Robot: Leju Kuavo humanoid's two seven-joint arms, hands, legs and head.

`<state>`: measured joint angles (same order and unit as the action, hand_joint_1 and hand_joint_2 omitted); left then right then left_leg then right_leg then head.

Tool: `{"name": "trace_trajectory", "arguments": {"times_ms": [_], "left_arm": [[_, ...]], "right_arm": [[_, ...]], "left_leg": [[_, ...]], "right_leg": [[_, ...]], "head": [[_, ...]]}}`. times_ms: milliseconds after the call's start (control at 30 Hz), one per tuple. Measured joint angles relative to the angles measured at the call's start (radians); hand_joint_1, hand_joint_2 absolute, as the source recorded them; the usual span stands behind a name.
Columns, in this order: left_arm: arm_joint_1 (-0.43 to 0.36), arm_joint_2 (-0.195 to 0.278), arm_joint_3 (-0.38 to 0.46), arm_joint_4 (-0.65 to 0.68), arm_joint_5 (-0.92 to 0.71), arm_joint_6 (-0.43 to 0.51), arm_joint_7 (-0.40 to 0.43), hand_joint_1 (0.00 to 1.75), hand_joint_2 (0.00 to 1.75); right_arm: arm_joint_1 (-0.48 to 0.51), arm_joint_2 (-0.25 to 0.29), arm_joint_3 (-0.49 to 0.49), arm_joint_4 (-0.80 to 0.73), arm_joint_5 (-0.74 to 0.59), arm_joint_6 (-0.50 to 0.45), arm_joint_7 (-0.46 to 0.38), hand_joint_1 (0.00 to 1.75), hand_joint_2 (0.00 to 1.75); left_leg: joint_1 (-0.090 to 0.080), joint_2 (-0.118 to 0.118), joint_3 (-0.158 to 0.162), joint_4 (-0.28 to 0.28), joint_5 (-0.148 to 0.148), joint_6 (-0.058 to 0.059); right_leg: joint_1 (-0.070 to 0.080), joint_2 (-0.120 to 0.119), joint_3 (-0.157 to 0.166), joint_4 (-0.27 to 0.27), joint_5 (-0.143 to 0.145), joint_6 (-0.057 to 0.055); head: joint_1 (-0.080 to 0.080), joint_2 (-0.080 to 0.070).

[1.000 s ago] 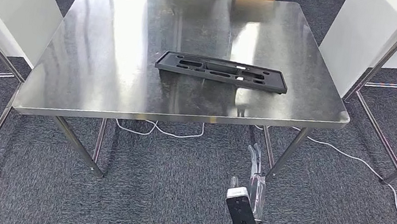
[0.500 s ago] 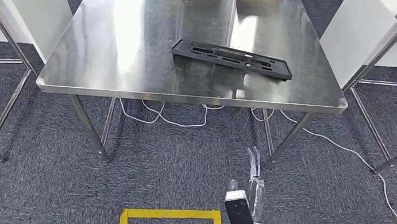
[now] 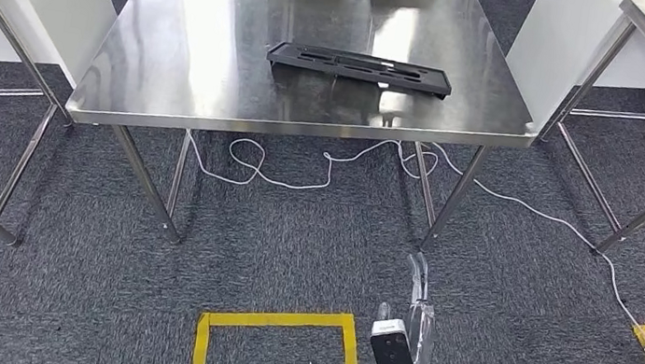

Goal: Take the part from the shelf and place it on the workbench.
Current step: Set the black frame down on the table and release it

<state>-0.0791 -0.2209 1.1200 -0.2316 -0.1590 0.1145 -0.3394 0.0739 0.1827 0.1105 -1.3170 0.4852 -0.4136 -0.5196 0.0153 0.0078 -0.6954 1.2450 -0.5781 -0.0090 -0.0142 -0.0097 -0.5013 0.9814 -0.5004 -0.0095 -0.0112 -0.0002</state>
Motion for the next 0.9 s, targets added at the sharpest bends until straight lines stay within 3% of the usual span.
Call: {"name": "trace_trajectory", "arguments": {"times_ms": [67, 100, 167, 233, 300, 333, 400, 467, 500, 533, 567, 633, 700, 733, 767, 800, 833, 867, 900], "left_arm": [[0.0, 0.001, 0.0, 0.0, -0.003, 0.0, 0.0, 0.0, 0.0], [-0.001, 0.001, 0.0, 0.0, -0.006, -0.001, 0.0, 0.0, 0.0], [-0.002, 0.001, -0.001, 0.0, -0.013, -0.002, 0.0, 0.0, 0.0], [-0.002, 0.002, -0.004, 0.0, -0.02, -0.003, 0.0, 0.0, 0.0], [-0.001, 0.003, -0.01, 0.0, -0.028, -0.007, 0.003, 0.0, 0.0], [-0.002, 0.003, -0.014, 0.0, -0.033, -0.009, 0.005, 0.0, 0.0], [-0.002, 0.004, -0.019, 0.0, -0.043, -0.011, 0.01, 0.0, 0.0], [-0.002, 0.007, -0.022, 0.0, -0.05, -0.015, 0.013, 0.0, 0.0], [-0.002, 0.008, -0.024, 0.0, -0.052, -0.017, 0.013, 0.0, 0.0], [-0.002, 0.01, -0.025, 0.0, -0.055, -0.019, 0.014, 0.0, 0.0], [-0.001, 0.01, -0.026, 0.0, -0.059, -0.021, 0.014, 0.0, 0.0], [-0.001, 0.011, -0.032, 0.0, -0.072, -0.027, 0.014, 0.0, 0.0], [0.001, 0.012, -0.041, 0.0, -0.088, -0.033, 0.015, 0.0, 0.0], [0.002, 0.013, -0.045, 0.0, -0.097, -0.035, 0.015, 0.0, 0.0], [0.004, 0.014, -0.048, 0.001, -0.105, -0.036, 0.017, 0.0, 0.0], [0.005, 0.016, -0.051, 0.001, -0.114, -0.036, 0.018, 0.0, 0.0], [0.007, 0.018, -0.055, 0.001, -0.121, -0.037, 0.02, 0.0, 0.0], [0.009, 0.021, -0.059, 0.001, -0.126, -0.037, 0.021, 0.0, 0.0], [0.011, 0.023, -0.063, 0.002, -0.13, -0.038, 0.023, 0.0, 0.0]], "right_arm": [[0.004, 0.0, -0.003, 0.0, -0.001, 0.0, 0.0, 0.0, 0.0], [0.007, 0.0, -0.004, -0.001, -0.002, -0.001, 0.0, 0.0, 0.0], [0.014, 0.0, -0.006, -0.007, -0.006, -0.002, 0.0, 0.0, 0.0], [0.017, 0.0, -0.009, -0.017, -0.013, -0.005, -0.001, 0.0, 0.0], [0.022, -0.001, -0.013, -0.025, -0.022, -0.007, -0.001, 0.0, 0.0], [0.026, -0.002, -0.016, -0.028, -0.028, -0.009, 0.001, 0.0, 0.0], [0.033, -0.006, -0.027, -0.03, -0.041, -0.011, 0.004, 0.0, 0.0], [0.035, -0.011, -0.038, -0.03, -0.05, -0.013, 0.007, 0.0, 0.0], [0.036, -0.014, -0.043, -0.028, -0.055, -0.014, 0.01, 0.0, 0.0], [0.036, -0.016, -0.048, -0.026, -0.061, -0.015, 0.012, 0.0, 0.0], [0.036, -0.018, -0.054, -0.02, -0.071, -0.015, 0.016, 0.0, 0.0], [0.027, -0.023, -0.073, 0.012, -0.105, -0.015, 0.026, 0.0, 0.0], [-0.002, -0.031, -0.101, 0.084, -0.155, -0.014, 0.032, 0.0, 0.0], [-0.026, -0.037, -0.119, 0.14, -0.186, -0.015, 0.028, 0.0, 0.0], [-0.052, -0.044, -0.142, 0.213, -0.221, -0.015, 0.02, 0.0, 0.0], [-0.079, -0.052, -0.17, 0.296, -0.258, -0.014, 0.007, 0.0, 0.0], [-0.102, -0.059, -0.202, 0.383, -0.292, -0.013, -0.008, 0.0, 0.0], [-0.121, -0.066, -0.233, 0.465, -0.317, -0.011, -0.023, 0.0, 0.0], [-0.137, -0.072, -0.259, 0.533, -0.333, -0.007, -0.037, 0.0, 0.0]], "left_leg": [[0.004, 0.0, 0.037, 0.02, 0.052, -0.001], [0.006, -0.001, 0.076, -0.021, 0.077, 0.0], [0.005, -0.007, 0.167, -0.143, 0.072, 0.006], [-0.002, -0.014, 0.209, -0.216, 0.04, 0.014], [-0.007, -0.012, 0.203, -0.231, 0.046, 0.03], [-0.007, -0.01, 0.195, -0.236, 0.056, 0.042], [-0.008, -0.004, 0.172, -0.242, 0.08, 0.066], [-0.013, -0.001, 0.141, -0.241, 0.105, 0.077], [-0.016, 0.001, 0.124, -0.24, 0.118, 0.078], [-0.017, 0.002, 0.107, -0.239, 0.131, 0.077], [-0.018, 0.002, 0.091, -0.239, 0.143, 0.076], [-0.021, 0.001, 0.064, -0.236, 0.166, 0.071], [-0.025, 0.001, 0.048, -0.233, 0.188, 0.062], [-0.026, 0.003, 0.045, -0.234, 0.199, 0.058], [-0.026, 0.004, 0.043, -0.237, 0.21, 0.053], [-0.024, 0.004, 0.04, -0.239, 0.216, 0.047], [-0.021, 0.003, 0.034, -0.234, 0.206, 0.041], [-0.018, 0.0, 0.026, -0.214, 0.173, 0.035], [-0.014, -0.003, 0.015, -0.176, 0.122, 0.029]], "right_leg": [[0.001, -0.002, -0.03, 0.015, 0.016, 0.006], [0.001, -0.002, -0.046, 0.024, 0.021, 0.01], [0.002, -0.003, -0.068, 0.037, 0.031, 0.021], [0.002, -0.004, -0.077, 0.04, 0.044, 0.037], [0.002, -0.005, -0.084, 0.042, 0.055, 0.051], [0.002, -0.003, -0.093, 0.052, 0.045, 0.053], [0.004, 0.0, -0.124, 0.119, -0.022, 0.043], [0.002, 0.003, -0.16, 0.241, -0.103, 0.031], [0.002, 0.004, -0.166, 0.292, -0.118, 0.035], [0.002, 0.004, -0.16, 0.318, -0.112, 0.043], [0.002, 0.004, -0.137, 0.31, -0.089, 0.054], [0.002, 0.004, -0.039, 0.194, -0.047, 0.065], [0.009, 0.006, 0.062, 0.04, -0.056, 0.056], [0.013, 0.007, 0.086, -0.007, -0.066, 0.049], [0.017, 0.008, 0.09, -0.028, -0.068, 0.043], [0.01, 0.007, 0.082, -0.03, -0.061, 0.035], [0.005, 0.005, 0.075, -0.031, -0.05, 0.025], [-0.001, 0.001, 0.065, -0.032, -0.038, 0.013], [-0.006, -0.002, 0.054, -0.032, -0.026, 0.004]], "head": [[0.0, 0.0], [0.0, 0.0], [0.0, 0.0], [0.0, 0.0], [0.001, 0.0], [0.002, 0.0], [0.008, 0.0], [0.012, 0.0], [0.013, 0.0], [0.013, 0.0], [0.013, 0.0], [0.013, 0.0], [0.012, 0.0], [0.011, 0.0], [0.01, 0.0], [0.01, 0.0], [0.01, 0.0], [0.008, 0.0], [0.008, 0.0]]}}
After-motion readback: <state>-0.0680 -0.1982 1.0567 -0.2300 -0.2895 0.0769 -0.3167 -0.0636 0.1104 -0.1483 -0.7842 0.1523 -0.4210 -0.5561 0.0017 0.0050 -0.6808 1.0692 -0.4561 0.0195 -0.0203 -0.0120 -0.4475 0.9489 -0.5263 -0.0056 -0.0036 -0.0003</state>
